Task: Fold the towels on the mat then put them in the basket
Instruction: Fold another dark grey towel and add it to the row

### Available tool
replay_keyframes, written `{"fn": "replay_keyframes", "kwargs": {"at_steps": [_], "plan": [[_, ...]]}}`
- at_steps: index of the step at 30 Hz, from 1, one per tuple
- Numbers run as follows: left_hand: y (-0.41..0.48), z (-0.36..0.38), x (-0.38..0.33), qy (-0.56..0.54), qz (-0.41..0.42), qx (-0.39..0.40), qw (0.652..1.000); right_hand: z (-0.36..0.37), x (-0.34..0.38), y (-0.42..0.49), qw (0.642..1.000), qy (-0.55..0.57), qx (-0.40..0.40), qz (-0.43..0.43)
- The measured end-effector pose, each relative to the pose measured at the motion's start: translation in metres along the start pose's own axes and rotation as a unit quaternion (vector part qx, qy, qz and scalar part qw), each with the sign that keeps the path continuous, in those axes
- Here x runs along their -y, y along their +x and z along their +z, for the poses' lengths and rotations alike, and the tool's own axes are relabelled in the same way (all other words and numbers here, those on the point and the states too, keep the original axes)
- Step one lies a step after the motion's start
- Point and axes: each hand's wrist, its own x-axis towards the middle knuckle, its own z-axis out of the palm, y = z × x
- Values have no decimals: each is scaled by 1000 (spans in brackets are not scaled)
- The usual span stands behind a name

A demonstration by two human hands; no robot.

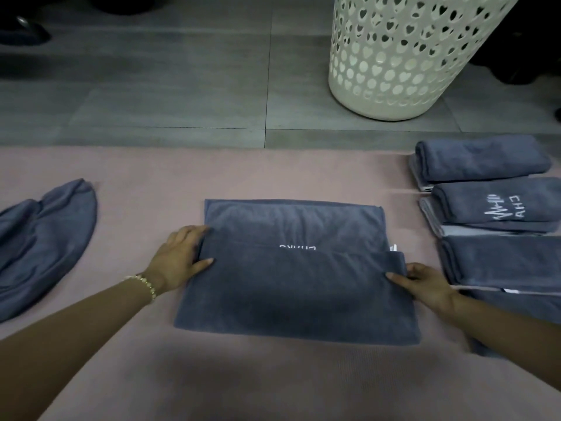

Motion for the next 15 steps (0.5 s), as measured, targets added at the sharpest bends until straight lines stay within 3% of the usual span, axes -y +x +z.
{"fn": "replay_keyframes", "kwargs": {"at_steps": [2,6,8,9,10,12,14,15], "plan": [[9,1,-8,48,62,32,996,5,3,1,997,-49,-45,-31],[23,3,-12,90,45,41,994,1,-3,-3,990,-88,-90,-64],[27,-7,-8,13,4,75,997,-3,-4,-5,988,-73,-100,-87],[27,-13,-5,-84,-42,106,990,-4,-2,-7,989,-53,-97,-98],[25,-20,-3,-217,-94,136,962,-4,1,-8,990,-28,-90,-101],[22,-29,3,-448,-160,148,867,-2,13,-8,991,24,-84,-102],[23,-35,4,-545,-170,113,813,-2,28,-1,989,53,-99,-102],[27,-36,3,-557,-169,87,808,-2,35,5,986,66,-111,-104]]}}
